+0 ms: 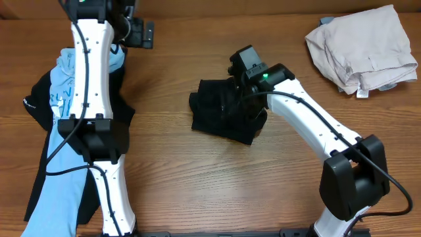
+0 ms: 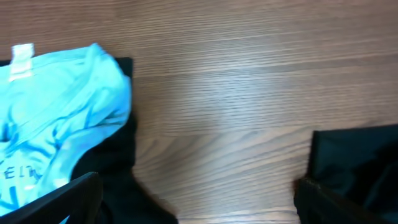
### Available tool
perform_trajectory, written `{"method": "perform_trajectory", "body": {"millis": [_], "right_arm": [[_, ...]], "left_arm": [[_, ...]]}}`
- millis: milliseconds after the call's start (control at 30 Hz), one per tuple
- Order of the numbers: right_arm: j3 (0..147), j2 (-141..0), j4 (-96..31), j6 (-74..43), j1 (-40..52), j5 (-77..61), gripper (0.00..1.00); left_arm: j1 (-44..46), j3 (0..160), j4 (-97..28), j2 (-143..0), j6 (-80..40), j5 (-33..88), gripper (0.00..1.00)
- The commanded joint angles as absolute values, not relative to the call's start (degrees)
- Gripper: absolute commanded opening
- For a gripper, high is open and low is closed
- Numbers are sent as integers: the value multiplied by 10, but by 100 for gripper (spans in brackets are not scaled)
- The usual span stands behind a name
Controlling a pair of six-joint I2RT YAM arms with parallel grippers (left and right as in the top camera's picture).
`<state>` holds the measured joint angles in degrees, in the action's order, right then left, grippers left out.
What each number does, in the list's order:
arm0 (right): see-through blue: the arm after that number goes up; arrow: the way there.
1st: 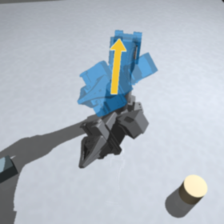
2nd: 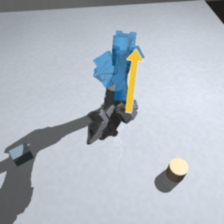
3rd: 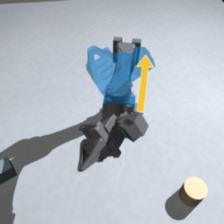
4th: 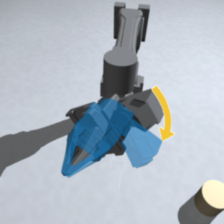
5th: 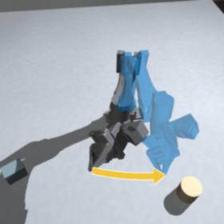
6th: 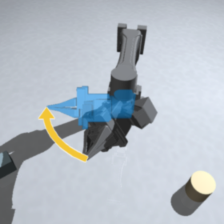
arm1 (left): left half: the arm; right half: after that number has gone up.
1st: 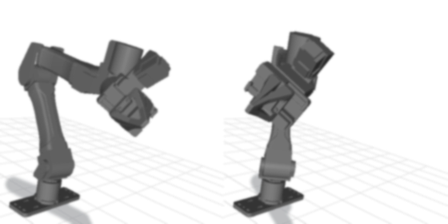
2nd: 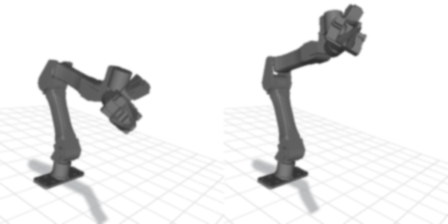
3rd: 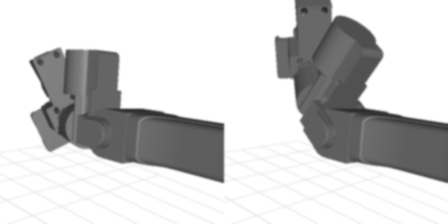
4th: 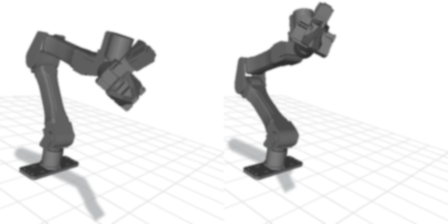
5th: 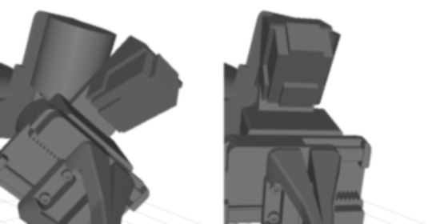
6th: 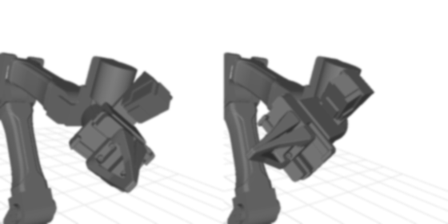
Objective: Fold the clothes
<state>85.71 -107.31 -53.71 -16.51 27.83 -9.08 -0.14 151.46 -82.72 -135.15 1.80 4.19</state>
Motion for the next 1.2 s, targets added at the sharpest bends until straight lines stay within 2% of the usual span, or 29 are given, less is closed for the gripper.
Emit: {"method": "perform_trajectory", "body": {"millis": [0,67,267,500,533,600,633,667,933,1067,1167], "right_arm": [[844,-1067,-528,-169,281,-86,24],[850,-1066,-528,-158,283,-102,4],[876,-1054,-545,-145,325,-130,4],[876,-1051,-549,-149,446,-146,5],[876,-1051,-547,-149,459,-146,12],[876,-1051,-545,-150,478,-142,48],[876,-1051,-545,-150,484,-139,61],[876,-1051,-546,-153,485,-135,70],[905,-1051,-573,-152,406,-102,72],[912,-1051,-548,-152,342,-65,70],[911,-1058,-515,-152,305,-65,65]], "left_arm": [[-15,1512,-826,-1347,10,40,100],[-25,1512,-826,-1347,10,40,100],[-36,1512,-826,-1347,11,40,100],[-39,1512,-825,-1347,11,40,100],[-39,1512,-825,-1347,11,40,100],[-39,1512,-825,-1347,11,40,100],[-39,1512,-825,-1347,11,40,100],[-39,1512,-825,-1347,11,40,100],[-39,1512,-825,-1347,11,40,100],[-39,1512,-825,-1347,11,41,100],[-39,1512,-825,-1348,11,40,100]]}}
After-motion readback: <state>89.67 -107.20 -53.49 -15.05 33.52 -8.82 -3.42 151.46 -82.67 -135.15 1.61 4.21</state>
